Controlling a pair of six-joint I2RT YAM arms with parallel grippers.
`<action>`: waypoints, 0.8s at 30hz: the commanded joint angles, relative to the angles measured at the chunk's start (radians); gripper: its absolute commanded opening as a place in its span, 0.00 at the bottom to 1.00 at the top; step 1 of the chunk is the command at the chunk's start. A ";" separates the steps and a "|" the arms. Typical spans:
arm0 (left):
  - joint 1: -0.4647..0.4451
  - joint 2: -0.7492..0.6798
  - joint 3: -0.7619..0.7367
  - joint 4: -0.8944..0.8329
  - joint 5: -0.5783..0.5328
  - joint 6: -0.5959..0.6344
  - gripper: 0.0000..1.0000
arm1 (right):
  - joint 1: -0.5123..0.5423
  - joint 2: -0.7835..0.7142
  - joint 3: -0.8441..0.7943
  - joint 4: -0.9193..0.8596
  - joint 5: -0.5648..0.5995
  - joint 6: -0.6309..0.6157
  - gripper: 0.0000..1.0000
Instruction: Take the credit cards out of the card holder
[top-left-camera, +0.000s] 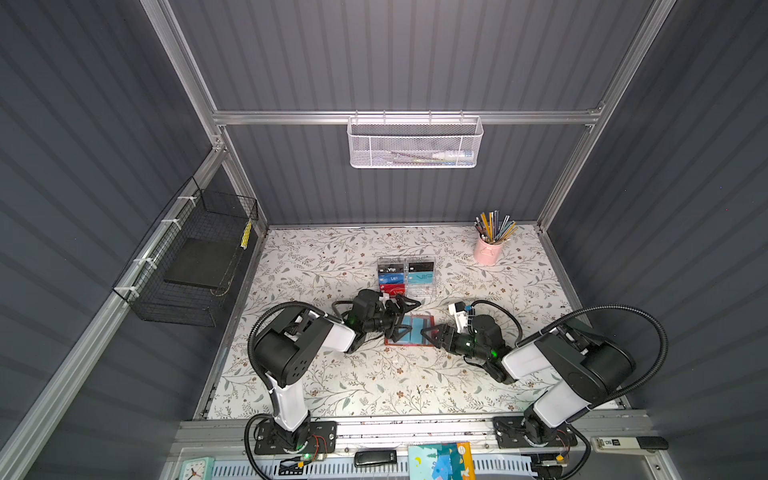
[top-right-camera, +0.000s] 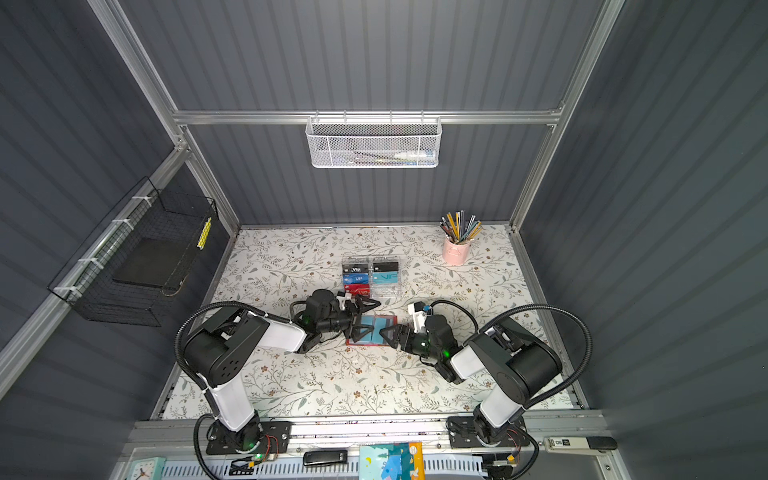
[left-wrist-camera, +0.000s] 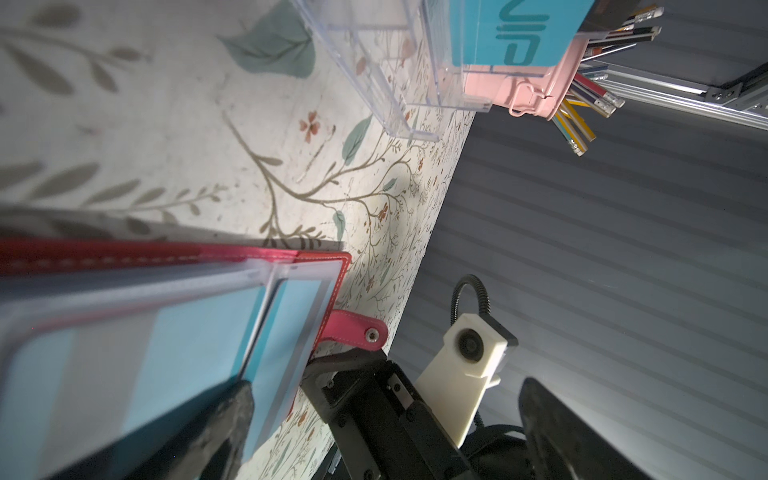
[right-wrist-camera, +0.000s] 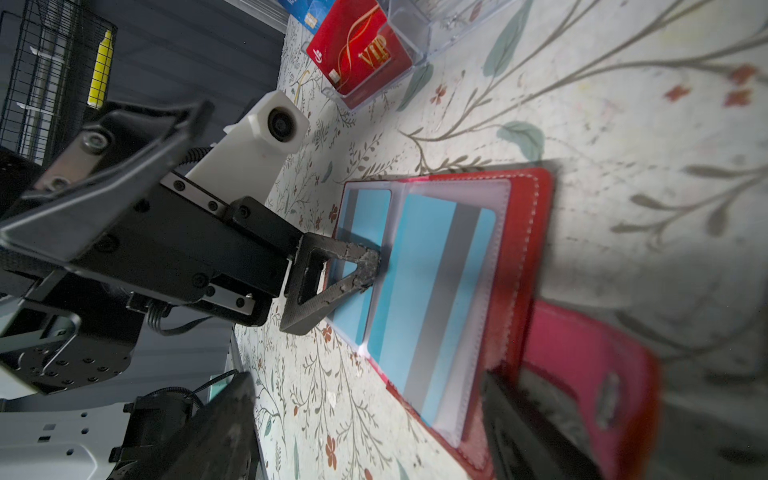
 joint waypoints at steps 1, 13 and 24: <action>-0.003 0.023 -0.027 -0.034 -0.004 -0.001 1.00 | 0.005 0.034 0.000 -0.098 -0.031 0.030 0.84; -0.003 0.032 -0.053 -0.017 -0.002 -0.004 1.00 | 0.016 0.023 0.021 -0.136 -0.035 0.031 0.76; -0.003 0.051 -0.073 0.011 -0.001 -0.009 1.00 | 0.040 0.002 0.040 -0.146 -0.039 0.050 0.69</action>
